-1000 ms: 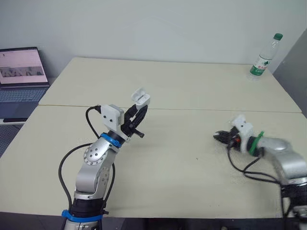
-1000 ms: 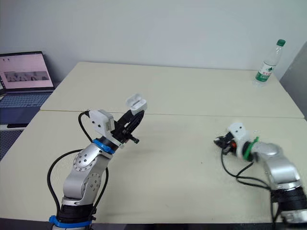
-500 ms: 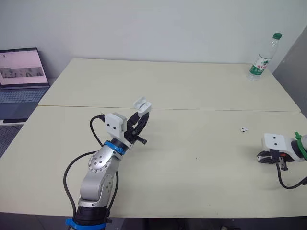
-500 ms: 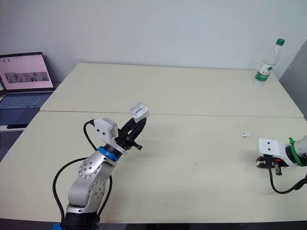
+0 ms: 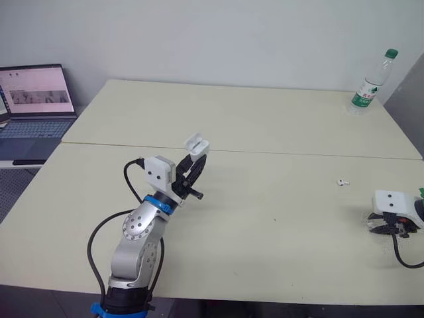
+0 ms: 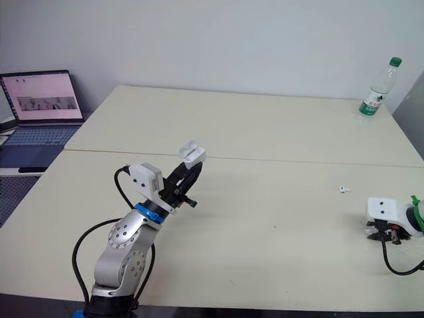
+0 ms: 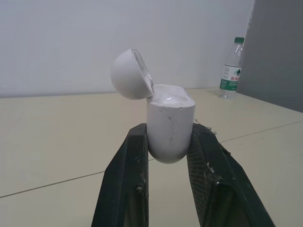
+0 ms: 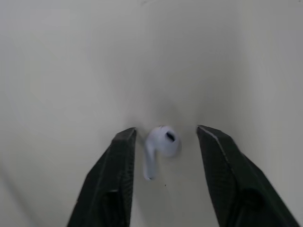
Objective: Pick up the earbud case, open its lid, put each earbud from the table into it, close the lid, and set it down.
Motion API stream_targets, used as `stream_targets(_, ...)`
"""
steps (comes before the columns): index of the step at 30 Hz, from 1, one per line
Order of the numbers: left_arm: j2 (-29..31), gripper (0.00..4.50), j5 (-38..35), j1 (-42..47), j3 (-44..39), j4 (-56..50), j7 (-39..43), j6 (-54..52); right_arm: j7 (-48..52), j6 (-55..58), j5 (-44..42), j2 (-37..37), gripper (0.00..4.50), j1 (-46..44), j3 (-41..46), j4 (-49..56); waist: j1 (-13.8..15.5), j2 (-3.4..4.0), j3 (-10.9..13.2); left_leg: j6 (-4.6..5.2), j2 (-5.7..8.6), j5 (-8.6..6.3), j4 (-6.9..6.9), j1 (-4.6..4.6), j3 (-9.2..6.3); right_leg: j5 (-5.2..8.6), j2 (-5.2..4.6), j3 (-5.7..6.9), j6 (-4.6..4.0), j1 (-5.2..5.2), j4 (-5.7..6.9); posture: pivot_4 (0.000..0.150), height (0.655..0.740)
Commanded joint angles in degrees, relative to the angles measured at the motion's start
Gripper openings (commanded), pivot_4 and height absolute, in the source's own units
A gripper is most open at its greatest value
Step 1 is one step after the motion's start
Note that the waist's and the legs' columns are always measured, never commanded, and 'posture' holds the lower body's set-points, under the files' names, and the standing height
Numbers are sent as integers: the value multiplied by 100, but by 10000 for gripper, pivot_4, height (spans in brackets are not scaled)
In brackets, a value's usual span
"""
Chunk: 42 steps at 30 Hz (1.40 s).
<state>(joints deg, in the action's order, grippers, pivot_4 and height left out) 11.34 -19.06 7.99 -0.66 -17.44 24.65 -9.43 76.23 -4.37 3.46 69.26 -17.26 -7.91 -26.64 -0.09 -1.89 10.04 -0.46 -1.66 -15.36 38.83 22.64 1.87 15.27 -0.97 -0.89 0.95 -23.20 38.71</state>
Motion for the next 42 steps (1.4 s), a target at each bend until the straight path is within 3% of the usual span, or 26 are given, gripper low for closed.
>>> stream_targets(1,-1,7388,-37,104,12,-137,51,143,59,-27,55,76,21194,124,53,-35,1,0,0,0,0,0,0,0,-1,0,0,1,0,0,0,1500,7400)
stream_targets(22,-35,7388,-24,41,3,-182,-19,170,-58,960,76,-39,21194,105,98,55,7,-3,-2,0,1,0,1,0,1,0,0,0,0,2,0,1500,7400)
stream_targets(25,-40,7388,-7,39,3,-160,-32,177,-77,1106,-9,-105,15075,148,139,91,4,-16,-9,0,1,0,1,-2,2,0,0,-2,0,3,0,1500,7400)
stream_targets(28,-60,7388,9,44,46,-164,-40,167,-87,1177,-53,-139,5306,212,186,160,3,-24,-14,0,0,0,3,-6,4,-1,0,-4,1,7,-2,1500,7400)
stream_targets(29,-63,7388,10,48,55,-167,-41,159,-87,1183,-60,-146,4379,231,199,179,3,-24,-14,0,0,0,4,-7,6,-2,-1,-6,3,8,-2,1500,7400)
stream_targets(36,-21,7388,-17,29,32,-182,2,141,12,1180,-144,-160,4386,419,327,329,3,-26,-16,0,0,0,4,-7,5,-2,0,-5,3,8,-2,1500,7400)
stream_targets(42,14,7388,-18,61,20,-133,42,162,81,2148,-1145,-790,4385,138,697,1772,-49,-26,-15,0,-8,0,2,-9,4,-1,7,-7,2,5,2,1500,7400)
